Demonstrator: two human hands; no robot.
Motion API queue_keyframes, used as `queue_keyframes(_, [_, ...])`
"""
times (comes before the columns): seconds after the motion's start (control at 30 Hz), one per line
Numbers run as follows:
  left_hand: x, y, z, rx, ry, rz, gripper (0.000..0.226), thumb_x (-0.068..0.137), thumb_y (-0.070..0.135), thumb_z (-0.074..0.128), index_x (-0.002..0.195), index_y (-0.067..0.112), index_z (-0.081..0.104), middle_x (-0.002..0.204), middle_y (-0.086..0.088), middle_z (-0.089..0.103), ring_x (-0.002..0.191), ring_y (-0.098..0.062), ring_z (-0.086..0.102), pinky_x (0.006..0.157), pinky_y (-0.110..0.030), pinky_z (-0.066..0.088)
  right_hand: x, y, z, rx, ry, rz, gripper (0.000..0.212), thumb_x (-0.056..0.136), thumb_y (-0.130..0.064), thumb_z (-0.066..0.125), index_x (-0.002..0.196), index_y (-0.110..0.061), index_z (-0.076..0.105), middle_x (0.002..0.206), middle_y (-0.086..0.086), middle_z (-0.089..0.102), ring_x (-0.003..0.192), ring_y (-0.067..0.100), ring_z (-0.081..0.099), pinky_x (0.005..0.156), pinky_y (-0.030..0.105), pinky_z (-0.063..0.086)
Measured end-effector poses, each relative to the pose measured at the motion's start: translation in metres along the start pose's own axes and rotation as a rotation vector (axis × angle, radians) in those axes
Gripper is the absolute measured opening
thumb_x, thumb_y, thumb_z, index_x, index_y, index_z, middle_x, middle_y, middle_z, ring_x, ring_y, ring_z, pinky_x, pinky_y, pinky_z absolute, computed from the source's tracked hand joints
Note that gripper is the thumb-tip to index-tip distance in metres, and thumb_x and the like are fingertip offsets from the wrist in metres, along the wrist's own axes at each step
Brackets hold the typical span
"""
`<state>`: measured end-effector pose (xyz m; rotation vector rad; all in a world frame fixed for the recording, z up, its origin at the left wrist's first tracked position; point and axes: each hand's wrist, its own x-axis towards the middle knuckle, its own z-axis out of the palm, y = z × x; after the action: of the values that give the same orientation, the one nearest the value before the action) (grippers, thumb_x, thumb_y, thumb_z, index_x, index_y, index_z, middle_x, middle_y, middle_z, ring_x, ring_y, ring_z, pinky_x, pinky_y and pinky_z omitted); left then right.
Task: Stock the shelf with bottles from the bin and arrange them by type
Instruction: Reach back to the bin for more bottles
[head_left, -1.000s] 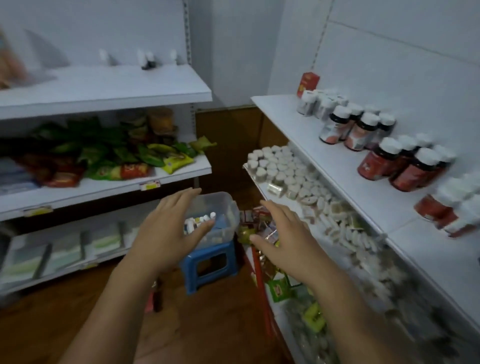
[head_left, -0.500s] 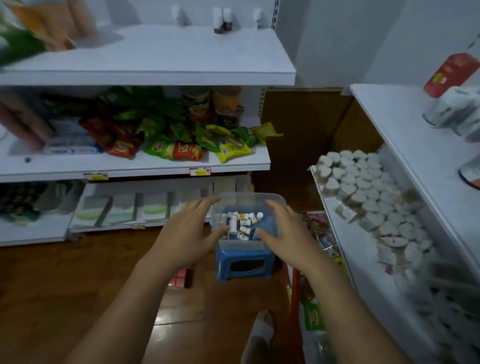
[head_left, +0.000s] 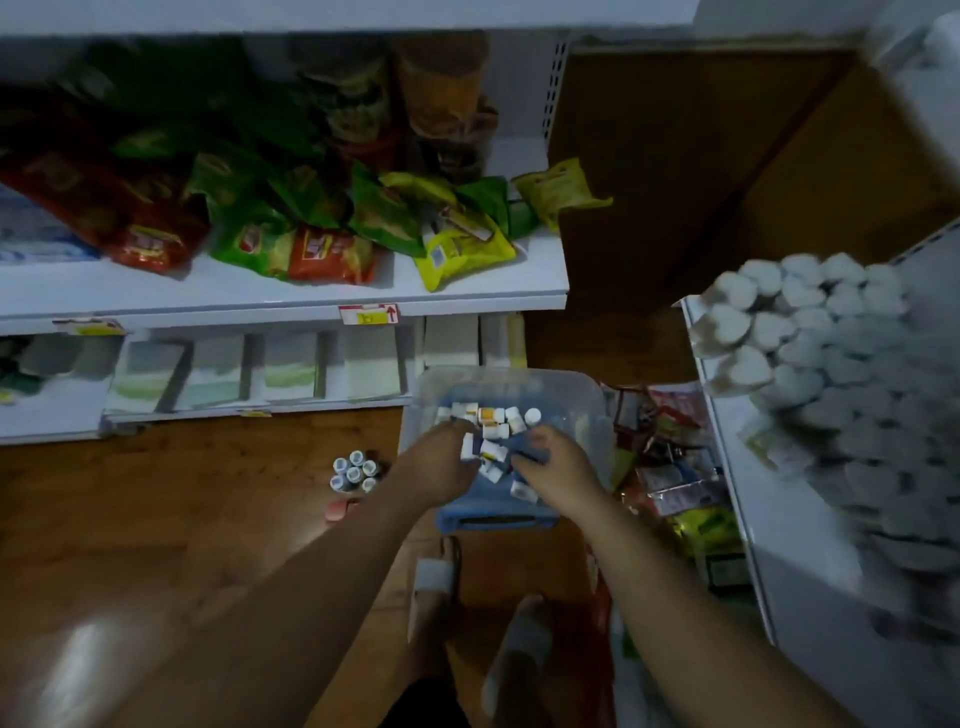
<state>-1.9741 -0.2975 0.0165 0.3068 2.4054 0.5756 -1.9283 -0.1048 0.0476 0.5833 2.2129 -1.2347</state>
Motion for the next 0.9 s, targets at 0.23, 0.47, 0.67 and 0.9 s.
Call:
queue_keyframes(0.23, [0.162,-0.031,0.056,0.264,-0.172,0.065,0.071,0.093,0.004,0.066,0.157,0.009,0.036,0.154,-0.016,0.048,0.138,-0.035,0.053,0.109,-0.048,0.049,0.154,0.037,0.064,0.703,0.128,0.467,0.013,0.098,-0.004,0.059,0.108,-0.001,0.068,0.078,0.012,0.068,0.064,0.024,0.066,0.051,0.026,0.053])
queue_keyframes(0.47, [0.214,-0.047,0.096,0.518,-0.216,0.140,0.057,0.097,0.017,0.067,0.147,0.006,0.044,0.149,-0.018,0.048,0.141,-0.036,0.046,0.112,-0.051,0.046,0.232,0.068,0.115,0.982,0.172,0.613,0.006,0.099,-0.012,0.062,0.097,-0.010,0.066,0.093,0.021,0.076,0.079,0.032,0.074,0.069,0.046,0.064])
queue_keyframes(0.67, [0.211,-0.053,0.112,0.429,-0.122,0.098,0.038,0.097,0.026,0.066,0.131,0.009,0.057,0.134,-0.016,0.048,0.123,-0.038,0.054,0.104,-0.050,0.049,0.230,0.078,0.124,0.844,0.317,0.606,0.008,0.093,0.005,0.066,0.097,-0.001,0.066,0.100,0.025,0.072,0.091,0.039,0.071,0.081,0.052,0.061])
queue_keyframes(0.9, [0.153,-0.031,0.049,-0.264,0.088,0.083,0.044,0.097,0.016,0.070,0.139,0.021,0.057,0.130,-0.002,0.055,0.105,-0.021,0.067,0.096,-0.031,0.055,0.154,0.030,0.070,0.598,0.360,0.228,0.011,0.097,-0.018,0.070,0.089,-0.020,0.078,0.086,0.006,0.077,0.083,0.021,0.073,0.070,0.035,0.055])
